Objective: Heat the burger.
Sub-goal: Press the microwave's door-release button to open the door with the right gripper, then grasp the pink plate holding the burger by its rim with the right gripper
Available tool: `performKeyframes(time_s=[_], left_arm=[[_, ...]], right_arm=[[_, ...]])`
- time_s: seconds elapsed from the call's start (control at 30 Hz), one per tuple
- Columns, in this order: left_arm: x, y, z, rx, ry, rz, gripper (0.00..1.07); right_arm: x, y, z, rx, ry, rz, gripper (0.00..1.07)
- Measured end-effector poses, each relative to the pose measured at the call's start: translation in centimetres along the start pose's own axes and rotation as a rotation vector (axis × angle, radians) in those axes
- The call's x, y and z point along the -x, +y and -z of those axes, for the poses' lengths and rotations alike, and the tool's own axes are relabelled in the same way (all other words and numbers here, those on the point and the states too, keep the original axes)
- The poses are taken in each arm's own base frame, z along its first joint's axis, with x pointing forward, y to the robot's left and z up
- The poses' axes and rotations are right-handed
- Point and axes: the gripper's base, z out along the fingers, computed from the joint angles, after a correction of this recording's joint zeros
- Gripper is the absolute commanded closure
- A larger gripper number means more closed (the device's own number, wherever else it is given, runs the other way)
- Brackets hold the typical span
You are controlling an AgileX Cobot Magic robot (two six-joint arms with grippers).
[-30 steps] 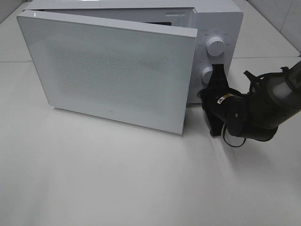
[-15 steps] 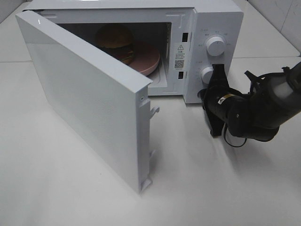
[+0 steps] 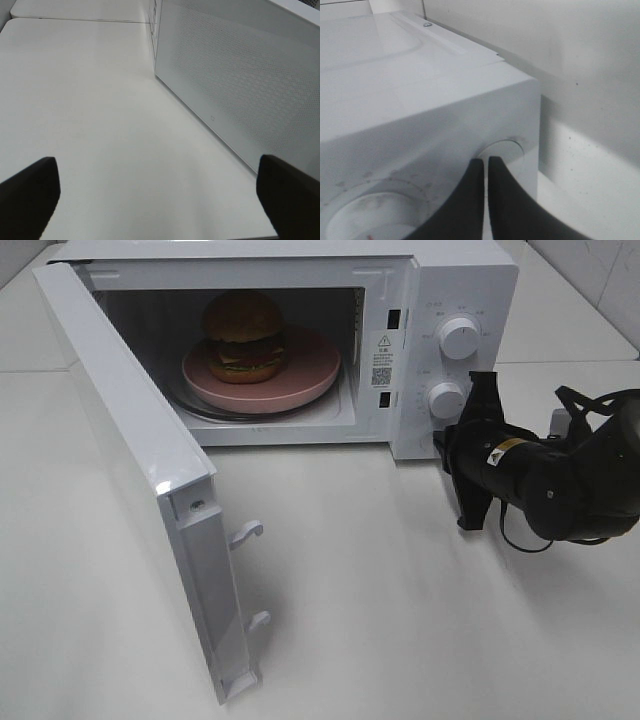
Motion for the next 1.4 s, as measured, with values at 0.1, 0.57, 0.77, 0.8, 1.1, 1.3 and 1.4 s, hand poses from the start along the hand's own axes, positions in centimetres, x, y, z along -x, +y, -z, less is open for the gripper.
performKeyframes(time_s=[0.1,0.57,0.77,0.8,1.1,1.3,1.4], left_arm=[[0.0,0.0,0.0,0.0,0.0,0.0,0.07],[0.0,0.0,0.0,0.0,0.0,0.0,0.07],[0.0,0.0,0.0,0.0,0.0,0.0,0.07],[0.0,0.0,0.0,0.0,0.0,0.0,0.07],[0.0,0.0,0.0,0.0,0.0,0.0,0.07],[0.0,0.0,0.0,0.0,0.0,0.0,0.07],[0.0,0.0,0.0,0.0,0.0,0.0,0.07]], right_arm=[[0.1,0.4,0.6,0.017,0.005,-0.012,1.07],[-1.0,3.4,5.4,-0.086,0.154,0.224,1.07],[-1.1,5.8,7.9,-0.056,0.164,0.38,1.07],[-1.0,6.4,8.6,-0.058,0.163,0.428,1.07],[-0.8,7.9,11.0,-0.064,0.159,0.605,1.07],[-0.5,8.3,12.8,-0.12,0.169,0.784,1.06],[-0.4,8.4,13.5,-0.14,0.174,0.847,1.06]])
